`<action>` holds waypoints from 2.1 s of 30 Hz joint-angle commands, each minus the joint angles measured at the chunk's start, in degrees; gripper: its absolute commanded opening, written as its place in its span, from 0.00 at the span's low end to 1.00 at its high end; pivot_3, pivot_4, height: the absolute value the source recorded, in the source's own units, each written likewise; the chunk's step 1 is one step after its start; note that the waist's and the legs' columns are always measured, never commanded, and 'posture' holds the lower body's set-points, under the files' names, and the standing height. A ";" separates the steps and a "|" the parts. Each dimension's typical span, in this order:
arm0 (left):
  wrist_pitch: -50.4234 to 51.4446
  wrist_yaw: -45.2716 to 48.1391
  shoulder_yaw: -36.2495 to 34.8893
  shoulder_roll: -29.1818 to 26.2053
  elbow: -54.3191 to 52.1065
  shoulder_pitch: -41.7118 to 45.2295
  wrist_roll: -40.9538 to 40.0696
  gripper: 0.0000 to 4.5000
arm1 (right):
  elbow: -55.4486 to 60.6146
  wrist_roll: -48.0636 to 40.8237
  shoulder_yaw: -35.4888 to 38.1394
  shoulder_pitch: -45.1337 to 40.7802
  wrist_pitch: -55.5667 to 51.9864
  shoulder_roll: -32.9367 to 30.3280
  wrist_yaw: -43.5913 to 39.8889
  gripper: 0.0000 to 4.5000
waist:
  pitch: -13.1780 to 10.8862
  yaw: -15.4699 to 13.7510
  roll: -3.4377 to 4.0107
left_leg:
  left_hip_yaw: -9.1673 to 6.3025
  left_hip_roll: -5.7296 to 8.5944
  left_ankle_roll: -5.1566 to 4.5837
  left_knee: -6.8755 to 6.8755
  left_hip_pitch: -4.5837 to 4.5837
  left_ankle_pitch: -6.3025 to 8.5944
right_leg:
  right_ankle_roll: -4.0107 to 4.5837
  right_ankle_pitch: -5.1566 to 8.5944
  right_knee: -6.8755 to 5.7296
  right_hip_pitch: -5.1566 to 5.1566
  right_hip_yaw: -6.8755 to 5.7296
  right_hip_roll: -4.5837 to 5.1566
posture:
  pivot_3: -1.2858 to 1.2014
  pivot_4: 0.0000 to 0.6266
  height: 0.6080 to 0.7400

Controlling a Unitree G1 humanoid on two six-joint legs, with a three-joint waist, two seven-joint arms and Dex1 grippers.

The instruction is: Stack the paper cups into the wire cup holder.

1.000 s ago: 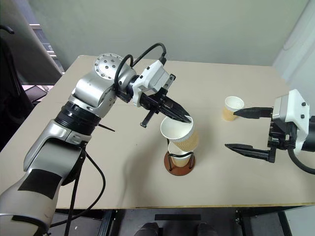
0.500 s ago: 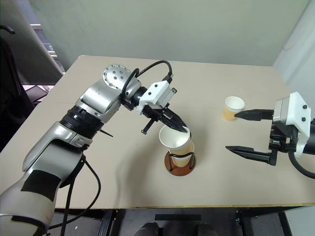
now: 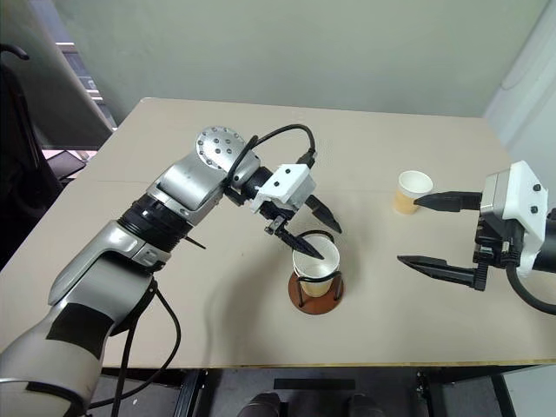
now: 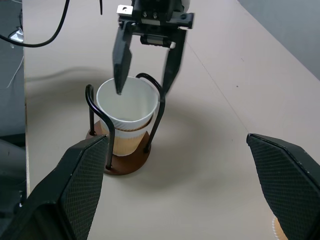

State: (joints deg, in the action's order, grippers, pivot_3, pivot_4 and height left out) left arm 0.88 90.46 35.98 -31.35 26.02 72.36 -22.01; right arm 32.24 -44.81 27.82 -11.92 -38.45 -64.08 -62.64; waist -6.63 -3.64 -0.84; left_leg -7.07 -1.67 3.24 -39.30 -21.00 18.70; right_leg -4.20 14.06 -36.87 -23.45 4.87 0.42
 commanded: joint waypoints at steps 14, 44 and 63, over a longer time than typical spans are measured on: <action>15.40 -4.02 -24.04 -8.18 -16.53 -8.76 -3.42 0.99 | -38.78 32.29 -33.55 -31.92 19.48 8.08 3.15 1.00 | 0.10 1.17 0.18 | -0.14 -0.09 -0.18 -0.25 0.06 0.10 | -0.16 -0.09 -0.14 -0.22 -0.03 0.21 | 0.52 0.24 1.00; 43.05 -33.20 -69.06 -24.60 -58.97 -62.60 -31.95 1.00 | -100.65 56.05 -41.84 -58.32 49.12 24.38 3.32 0.39 | 0.14 0.50 0.34 | 0.00 -0.16 0.20 0.36 0.43 -0.07 | 0.79 -0.07 -0.99 -0.50 0.09 0.25 | 0.52 0.24 1.00; 40.67 -30.86 -68.78 -27.91 -55.87 -65.66 -29.14 1.00 | -55.47 30.33 -31.23 -53.72 25.75 19.94 -26.93 0.00 | 0.07 1.09 0.45 | 0.11 -0.07 0.36 0.76 0.47 -0.14 | 1.14 0.13 -0.79 -0.52 0.11 0.11 | 0.52 0.24 1.00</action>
State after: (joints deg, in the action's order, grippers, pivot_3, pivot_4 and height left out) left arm 42.70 58.80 -31.10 -58.24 -30.10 7.43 -52.37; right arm -35.24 -7.07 -6.20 -65.77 -5.83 -43.30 -86.12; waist -6.56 -2.55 -0.39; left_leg -6.92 -1.73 3.68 -38.42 -20.54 18.54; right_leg -3.02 14.21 -37.57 -23.95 4.96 0.40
